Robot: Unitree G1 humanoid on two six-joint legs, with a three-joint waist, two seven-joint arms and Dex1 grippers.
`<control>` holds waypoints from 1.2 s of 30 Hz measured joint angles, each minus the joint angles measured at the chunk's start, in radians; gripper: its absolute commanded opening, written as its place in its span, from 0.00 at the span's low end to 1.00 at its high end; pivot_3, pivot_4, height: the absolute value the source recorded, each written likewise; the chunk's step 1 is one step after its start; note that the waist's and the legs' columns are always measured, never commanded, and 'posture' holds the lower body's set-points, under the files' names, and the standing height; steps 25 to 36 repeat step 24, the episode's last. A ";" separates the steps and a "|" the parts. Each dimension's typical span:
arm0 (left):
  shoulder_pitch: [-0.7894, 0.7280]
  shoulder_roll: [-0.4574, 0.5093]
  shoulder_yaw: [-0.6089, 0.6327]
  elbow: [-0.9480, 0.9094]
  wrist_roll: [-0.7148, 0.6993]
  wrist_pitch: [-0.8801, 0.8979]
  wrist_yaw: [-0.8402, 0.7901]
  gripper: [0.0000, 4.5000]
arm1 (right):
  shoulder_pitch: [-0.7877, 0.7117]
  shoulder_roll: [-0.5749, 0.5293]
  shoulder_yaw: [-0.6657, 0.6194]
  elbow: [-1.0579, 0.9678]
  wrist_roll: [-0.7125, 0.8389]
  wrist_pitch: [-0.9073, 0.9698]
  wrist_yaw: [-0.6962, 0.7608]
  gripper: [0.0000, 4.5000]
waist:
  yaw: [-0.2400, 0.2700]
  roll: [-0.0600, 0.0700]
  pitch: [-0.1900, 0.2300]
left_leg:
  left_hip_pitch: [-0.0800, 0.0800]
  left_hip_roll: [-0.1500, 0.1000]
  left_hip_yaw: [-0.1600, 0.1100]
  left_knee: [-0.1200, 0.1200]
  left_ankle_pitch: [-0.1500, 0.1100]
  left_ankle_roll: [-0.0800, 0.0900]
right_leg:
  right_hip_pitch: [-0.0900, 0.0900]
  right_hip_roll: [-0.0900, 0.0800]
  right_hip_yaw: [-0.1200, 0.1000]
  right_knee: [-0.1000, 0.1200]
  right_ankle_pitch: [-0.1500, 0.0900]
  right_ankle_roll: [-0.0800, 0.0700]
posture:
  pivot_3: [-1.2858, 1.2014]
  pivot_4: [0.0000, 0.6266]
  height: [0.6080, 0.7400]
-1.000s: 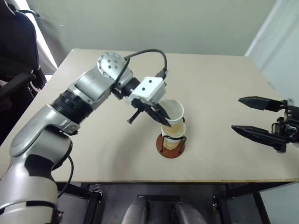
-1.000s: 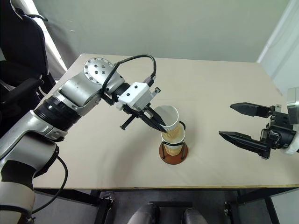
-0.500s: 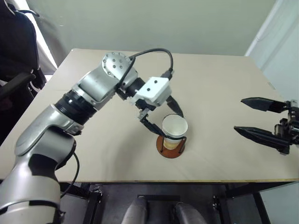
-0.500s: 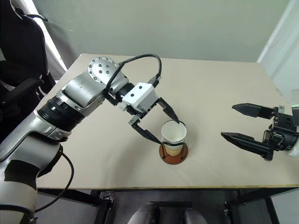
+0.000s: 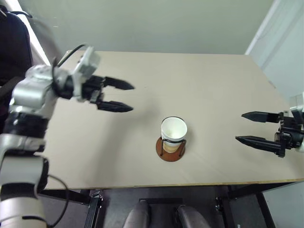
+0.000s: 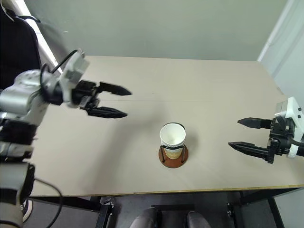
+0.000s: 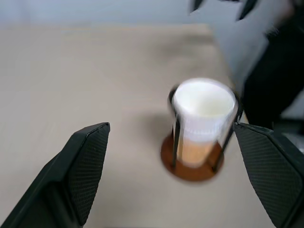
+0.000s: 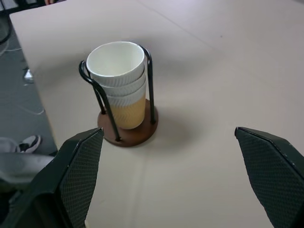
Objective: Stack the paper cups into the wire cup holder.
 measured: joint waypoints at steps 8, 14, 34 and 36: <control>0.444 0.086 0.350 -0.267 -0.088 0.147 0.139 1.00 | -0.121 -0.073 0.031 0.164 -0.046 -0.070 0.167 1.00 | 0.004 0.000 0.000 | 0.007 0.000 0.000 0.000 0.002 0.002 | 0.004 0.000 0.000 0.000 0.001 -0.006 | 0.52 0.24 1.00; 0.609 0.081 0.507 -0.375 -0.125 0.201 0.209 1.00 | -0.173 -0.071 0.113 0.215 -0.084 -0.090 0.205 1.00 | 0.001 -0.001 -0.001 | 0.017 0.000 0.000 -0.007 0.004 -0.001 | 0.011 0.000 0.000 0.001 -0.005 -0.020 | 0.52 0.24 1.00; 0.709 0.068 0.560 -0.503 -0.168 0.263 0.265 1.00 | -0.220 -0.070 0.158 0.245 -0.108 -0.082 0.231 1.00 | -0.001 -0.001 -0.001 | 0.018 0.001 0.000 -0.012 0.001 -0.006 | 0.010 0.000 0.000 0.004 -0.004 -0.018 | 0.52 0.24 1.00; 0.709 0.068 0.560 -0.503 -0.168 0.263 0.265 1.00 | -0.220 -0.070 0.158 0.245 -0.108 -0.082 0.231 1.00 | -0.001 -0.001 -0.001 | 0.018 0.001 0.000 -0.012 0.001 -0.006 | 0.010 0.000 0.000 0.004 -0.004 -0.018 | 0.52 0.24 1.00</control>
